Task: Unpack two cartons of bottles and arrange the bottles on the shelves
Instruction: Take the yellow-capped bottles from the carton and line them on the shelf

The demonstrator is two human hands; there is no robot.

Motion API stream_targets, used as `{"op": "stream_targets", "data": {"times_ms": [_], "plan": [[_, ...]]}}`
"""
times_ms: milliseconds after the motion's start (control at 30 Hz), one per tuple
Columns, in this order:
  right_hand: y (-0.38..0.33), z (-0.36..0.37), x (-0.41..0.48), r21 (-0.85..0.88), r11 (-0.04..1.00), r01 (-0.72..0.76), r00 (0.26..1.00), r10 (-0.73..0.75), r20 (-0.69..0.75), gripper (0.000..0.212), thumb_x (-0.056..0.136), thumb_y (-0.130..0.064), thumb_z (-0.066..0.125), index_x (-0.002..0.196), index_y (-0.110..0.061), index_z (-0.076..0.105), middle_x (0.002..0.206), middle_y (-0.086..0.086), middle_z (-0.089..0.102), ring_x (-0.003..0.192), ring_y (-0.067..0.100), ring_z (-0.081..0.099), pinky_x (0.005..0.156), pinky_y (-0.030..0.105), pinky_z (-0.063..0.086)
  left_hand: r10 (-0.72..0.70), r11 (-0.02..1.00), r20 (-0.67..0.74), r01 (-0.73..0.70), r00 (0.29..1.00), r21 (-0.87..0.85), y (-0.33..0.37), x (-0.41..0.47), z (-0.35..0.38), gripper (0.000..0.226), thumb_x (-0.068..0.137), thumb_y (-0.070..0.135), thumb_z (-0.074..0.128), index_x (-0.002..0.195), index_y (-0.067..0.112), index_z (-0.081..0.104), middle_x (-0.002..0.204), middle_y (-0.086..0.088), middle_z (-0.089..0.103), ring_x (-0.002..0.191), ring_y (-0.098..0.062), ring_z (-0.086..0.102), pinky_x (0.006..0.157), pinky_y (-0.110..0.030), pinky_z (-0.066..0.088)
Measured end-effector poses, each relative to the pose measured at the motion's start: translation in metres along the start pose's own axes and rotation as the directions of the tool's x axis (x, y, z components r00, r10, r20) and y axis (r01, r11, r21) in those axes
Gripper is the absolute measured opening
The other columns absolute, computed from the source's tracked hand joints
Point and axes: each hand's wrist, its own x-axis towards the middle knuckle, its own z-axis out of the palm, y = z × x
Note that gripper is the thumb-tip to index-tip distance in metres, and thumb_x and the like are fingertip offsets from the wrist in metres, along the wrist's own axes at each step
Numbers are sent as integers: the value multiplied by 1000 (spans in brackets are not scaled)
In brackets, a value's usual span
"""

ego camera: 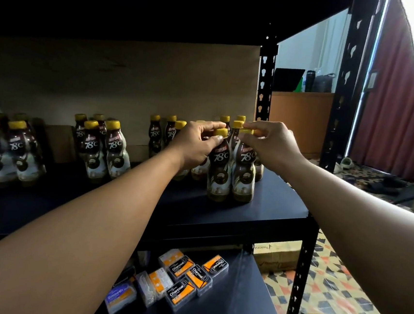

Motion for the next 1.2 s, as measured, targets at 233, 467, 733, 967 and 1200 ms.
{"op": "stream_targets", "data": {"times_ms": [233,467,733,967,1200], "plan": [[0,2,-4,7,1000,1,1000,-2,24,42,92,-42,72,132,-33,66,113,-2,71,102,17,68,90,43,60,-9,1000,-2,9,1000,2,-2,0,1,40,99,21,62,138,26,60,131,0,63,119,-16,61,102,-40,53],[-2,-1,-10,-23,1000,-15,1000,16,18,46,93,-44,70,137,-32,63,118,-1,72,105,18,68,94,42,57,-47,999,-31,47,998,19,-9,-9,0,54,97,25,66,148,26,48,137,-7,60,126,-22,57,104,-48,51],[-16,-12,-27,-28,999,-17,999,16,-36,30,94,-41,68,121,-28,73,108,-9,69,99,11,63,75,23,48,-72,995,-34,74,997,59,-8,-28,-10,52,96,27,66,146,26,50,138,-3,58,125,-23,56,104,-47,50],[-38,3,-80,-3,1000,25,1000,-25,-17,15,97,-33,62,98,-28,77,89,-15,69,81,2,64,71,23,51,-81,996,-84,83,993,26,-2,-77,-22,24,96,23,67,119,21,70,106,0,69,99,-17,69,77,-28,59],[-38,64,-154,108,994,-30,963,0,268,14,92,-42,70,89,-30,76,80,-2,74,73,12,70,74,37,58,-94,994,-6,94,996,58,-27,-177,-41,9,98,22,63,103,23,71,91,-3,75,71,-17,71,60,-27,56]]}}
